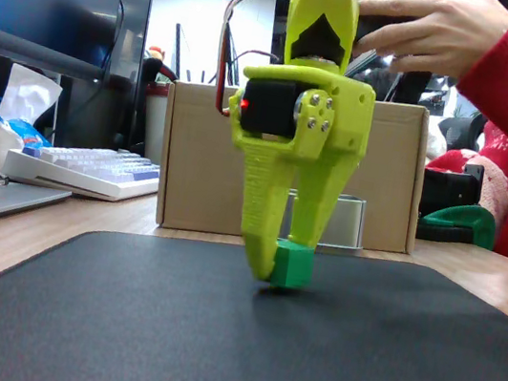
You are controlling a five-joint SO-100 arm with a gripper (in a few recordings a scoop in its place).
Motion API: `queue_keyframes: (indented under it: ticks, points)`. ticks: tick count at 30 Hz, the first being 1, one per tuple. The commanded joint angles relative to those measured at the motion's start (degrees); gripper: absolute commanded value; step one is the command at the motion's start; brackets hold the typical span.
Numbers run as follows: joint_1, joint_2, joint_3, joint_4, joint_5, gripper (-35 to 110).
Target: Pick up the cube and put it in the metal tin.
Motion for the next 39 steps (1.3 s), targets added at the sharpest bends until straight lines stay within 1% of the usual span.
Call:
queue_keyframes:
  ticks: [1, 6, 12, 17, 19, 26, 28, 33, 36, 39]
  points:
    - [0.8, 5.4, 1.6, -0.4, 3.8, 0]
    - [3.4, 19.6, 3.6, -0.6, 13.8, 0]
    - [5.4, 34.8, 8.2, -0.6, 18.0, 0]
    - [10.1, 45.5, 10.5, 0.2, 22.1, 0]
    - [12.5, 45.2, 9.2, 0.5, 22.1, 0]
    - [26.1, 46.3, 5.9, -1.0, 23.7, 0]
    - [30.7, 45.3, 5.6, -3.4, 23.7, 0]
    - [37.9, 40.3, 6.0, -8.4, 23.7, 0]
    - [42.5, 36.1, 6.9, -14.1, 23.6, 0]
    - [45.5, 31.5, 7.1, -17.1, 21.2, 0]
